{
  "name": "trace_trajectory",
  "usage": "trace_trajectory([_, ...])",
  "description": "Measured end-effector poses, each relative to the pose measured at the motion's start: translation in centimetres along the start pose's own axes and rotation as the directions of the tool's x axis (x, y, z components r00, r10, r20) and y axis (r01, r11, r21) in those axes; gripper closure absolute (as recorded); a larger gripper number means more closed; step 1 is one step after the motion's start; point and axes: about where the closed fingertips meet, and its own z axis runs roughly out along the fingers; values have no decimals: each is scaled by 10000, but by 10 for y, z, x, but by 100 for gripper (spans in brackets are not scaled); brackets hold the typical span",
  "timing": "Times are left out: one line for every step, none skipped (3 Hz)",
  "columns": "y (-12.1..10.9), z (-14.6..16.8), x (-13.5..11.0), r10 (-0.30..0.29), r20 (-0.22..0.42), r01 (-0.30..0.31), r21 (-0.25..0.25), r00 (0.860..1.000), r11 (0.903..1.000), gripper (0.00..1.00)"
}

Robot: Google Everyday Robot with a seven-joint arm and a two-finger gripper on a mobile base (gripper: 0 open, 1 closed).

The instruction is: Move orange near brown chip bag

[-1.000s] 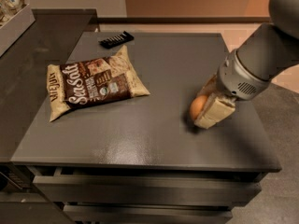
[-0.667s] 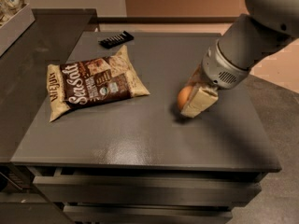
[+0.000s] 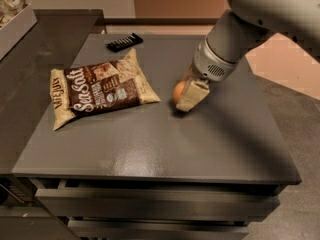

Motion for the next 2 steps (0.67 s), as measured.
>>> trace_trajectory([-14, 14, -11, -95, 68, 96, -77, 9999, 9999, 100])
trace_trajectory([-22, 26, -19, -178, 78, 179, -182, 9998, 9997, 100])
